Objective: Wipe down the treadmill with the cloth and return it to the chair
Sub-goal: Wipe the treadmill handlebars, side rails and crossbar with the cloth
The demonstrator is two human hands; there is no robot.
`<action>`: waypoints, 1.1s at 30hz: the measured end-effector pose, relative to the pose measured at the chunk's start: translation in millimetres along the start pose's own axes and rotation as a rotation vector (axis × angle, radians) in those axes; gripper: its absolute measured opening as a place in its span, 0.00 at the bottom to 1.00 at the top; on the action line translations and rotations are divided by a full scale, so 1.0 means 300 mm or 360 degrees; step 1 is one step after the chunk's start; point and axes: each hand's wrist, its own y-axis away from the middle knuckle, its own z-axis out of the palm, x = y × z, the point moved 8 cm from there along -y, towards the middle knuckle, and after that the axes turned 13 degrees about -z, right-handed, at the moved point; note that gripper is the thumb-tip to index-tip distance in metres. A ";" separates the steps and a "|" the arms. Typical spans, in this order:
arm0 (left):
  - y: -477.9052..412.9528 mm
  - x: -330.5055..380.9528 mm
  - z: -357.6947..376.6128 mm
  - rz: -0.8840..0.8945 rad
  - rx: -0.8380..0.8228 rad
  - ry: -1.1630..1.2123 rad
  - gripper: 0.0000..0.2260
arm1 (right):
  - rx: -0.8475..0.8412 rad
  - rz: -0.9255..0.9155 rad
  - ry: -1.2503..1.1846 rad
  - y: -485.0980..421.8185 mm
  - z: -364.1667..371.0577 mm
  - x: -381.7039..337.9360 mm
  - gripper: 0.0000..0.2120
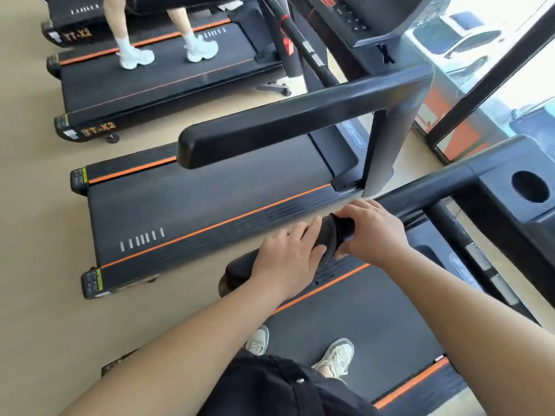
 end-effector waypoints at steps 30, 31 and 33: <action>-0.030 0.015 0.026 0.0087 -0.0315 0.0017 0.32 | 0.0086 -0.0051 -0.0033 0.005 0.013 0.021 0.35; -0.042 0.041 0.015 0.0056 -0.0275 0.0027 0.32 | 0.0095 -0.0056 -0.0041 0.008 0.013 0.016 0.33; -0.021 0.044 0.013 0.0017 -0.0105 0.0008 0.31 | 0.0108 -0.0068 -0.0036 0.010 0.017 0.011 0.32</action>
